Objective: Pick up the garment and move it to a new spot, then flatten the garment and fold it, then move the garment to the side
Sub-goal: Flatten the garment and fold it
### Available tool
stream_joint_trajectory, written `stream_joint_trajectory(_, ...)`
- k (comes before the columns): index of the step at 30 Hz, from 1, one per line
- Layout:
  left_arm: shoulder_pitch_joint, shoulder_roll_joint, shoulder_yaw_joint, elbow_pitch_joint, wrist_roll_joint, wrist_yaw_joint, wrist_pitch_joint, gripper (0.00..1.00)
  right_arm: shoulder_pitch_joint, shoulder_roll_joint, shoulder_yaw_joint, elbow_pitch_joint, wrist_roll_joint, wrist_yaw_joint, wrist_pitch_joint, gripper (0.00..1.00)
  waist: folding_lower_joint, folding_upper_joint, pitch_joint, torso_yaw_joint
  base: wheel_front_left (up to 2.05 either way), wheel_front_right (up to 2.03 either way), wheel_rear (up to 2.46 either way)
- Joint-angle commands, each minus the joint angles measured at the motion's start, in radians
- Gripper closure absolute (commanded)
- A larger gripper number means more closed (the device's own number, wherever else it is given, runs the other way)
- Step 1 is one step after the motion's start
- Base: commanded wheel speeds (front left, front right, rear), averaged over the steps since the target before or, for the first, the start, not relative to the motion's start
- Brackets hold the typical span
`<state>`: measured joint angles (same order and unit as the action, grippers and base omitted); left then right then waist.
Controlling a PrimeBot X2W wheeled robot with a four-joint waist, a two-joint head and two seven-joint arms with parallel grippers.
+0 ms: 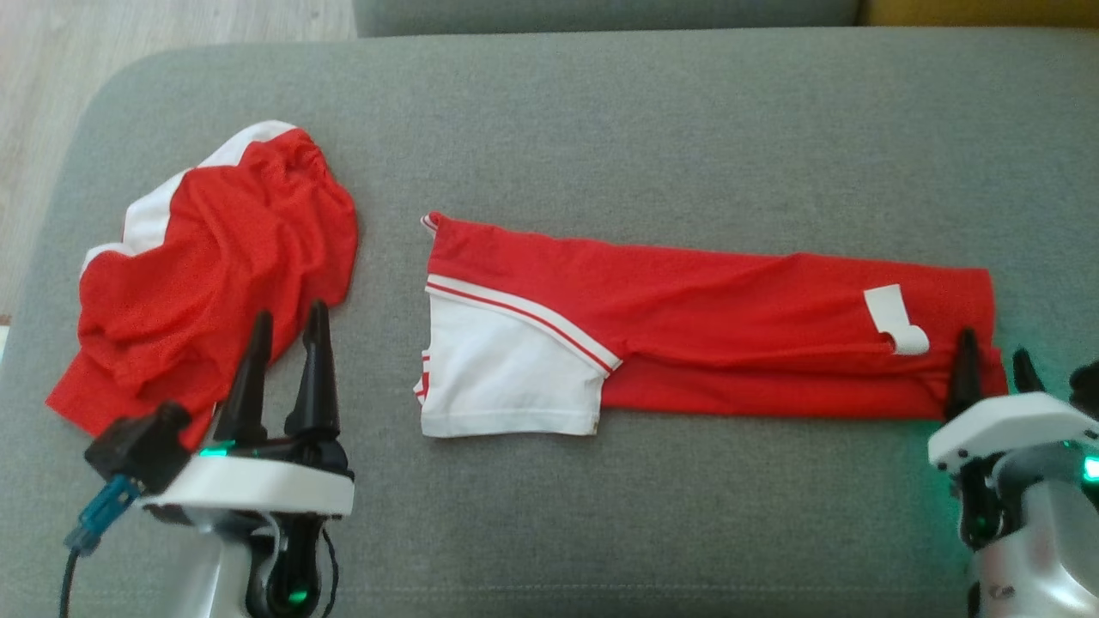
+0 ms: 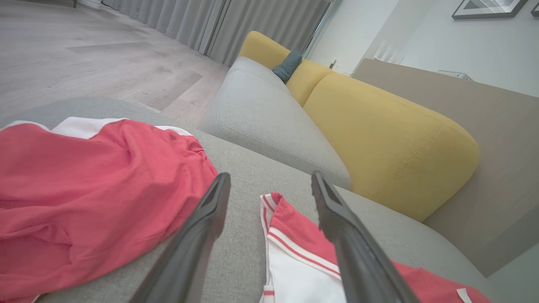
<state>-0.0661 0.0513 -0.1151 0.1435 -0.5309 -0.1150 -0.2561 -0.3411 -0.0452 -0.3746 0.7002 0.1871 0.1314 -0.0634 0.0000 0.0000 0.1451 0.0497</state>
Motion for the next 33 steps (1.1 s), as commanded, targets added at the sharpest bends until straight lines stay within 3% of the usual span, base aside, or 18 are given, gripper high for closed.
stream_joint_trajectory(1, -0.052, 0.000, 0.032, -0.029, 0.003, -0.003, -0.006, 0.00, -0.032, -0.005, 0.008, -0.010, -0.023, -0.001, 0.003, 0.00, 0.0000, 0.0000, 0.008, 0.004, 0.00, 0.00, 0.00)
stream_joint_trajectory(8, -0.072, -0.001, 0.035, -0.021, 0.000, -0.009, -0.006, 0.00, -0.092, -0.005, -0.079, 0.107, -0.113, -0.001, 0.000, 0.00, 0.0000, 0.0000, 0.030, 0.009, 0.00, 0.00, 0.00)
stream_joint_trajectory(13, -0.079, -0.001, 0.044, -0.017, -0.003, -0.010, -0.006, 0.00, -0.131, -0.005, -0.028, 0.194, -0.084, -0.001, -0.012, 0.00, 0.0000, 0.0000, 0.038, 0.007, 0.00, 0.00, 0.00)
stream_joint_trajectory(14, -0.079, -0.001, 0.046, -0.016, -0.003, -0.010, -0.006, 0.00, -0.138, -0.005, -0.014, 0.211, -0.071, -0.001, -0.013, 0.04, 0.0000, 0.0000, 0.039, 0.006, 0.00, 0.00, 0.00)
stream_joint_trajectory(15, -0.080, -0.001, 0.048, -0.015, -0.003, -0.011, -0.006, 0.00, -0.144, -0.005, 0.000, 0.225, -0.059, -0.001, -0.015, 0.29, 0.0000, 0.0000, 0.040, 0.005, 0.00, 0.00, 0.00)
stream_joint_trajectory(16, -0.081, -0.001, 0.050, -0.013, -0.003, -0.011, -0.006, 0.00, -0.148, -0.005, 0.010, 0.237, -0.053, -0.001, -0.016, 0.90, 0.0000, 0.0000, 0.040, 0.004, 0.00, 0.00, 0.00)
stream_joint_trajectory(17, -0.082, -0.001, 0.052, -0.012, -0.004, -0.011, -0.006, 0.00, -0.148, -0.005, 0.019, 0.247, -0.056, -0.001, -0.017, 1.00, 0.0000, 0.0000, 0.038, 0.003, 0.00, 0.00, 0.00)
stream_joint_trajectory(20, -0.083, -0.001, 0.057, -0.008, -0.004, -0.011, -0.006, 0.00, -0.147, -0.005, -0.006, 0.249, -0.089, -0.001, -0.035, 1.00, 0.0000, 0.0000, 0.032, -0.001, 0.00, 0.00, 0.00)
stream_joint_trajectory(24, -0.079, -0.001, 0.062, -0.003, -0.005, -0.012, -0.006, 0.00, -0.152, -0.005, -0.126, 0.194, -0.194, -0.001, -0.033, 1.00, 0.0000, 0.0000, 0.017, -0.004, 0.00, 0.00, 0.00)
stream_joint_trajectory(33, -0.067, -0.001, 0.061, -0.006, -0.015, -0.010, -0.006, 0.00, -0.155, -0.009, -0.296, -0.010, -0.424, -0.001, 0.031, 1.00, 0.0000, 0.0000, -0.005, -0.005, 0.00, 0.00, 0.00)
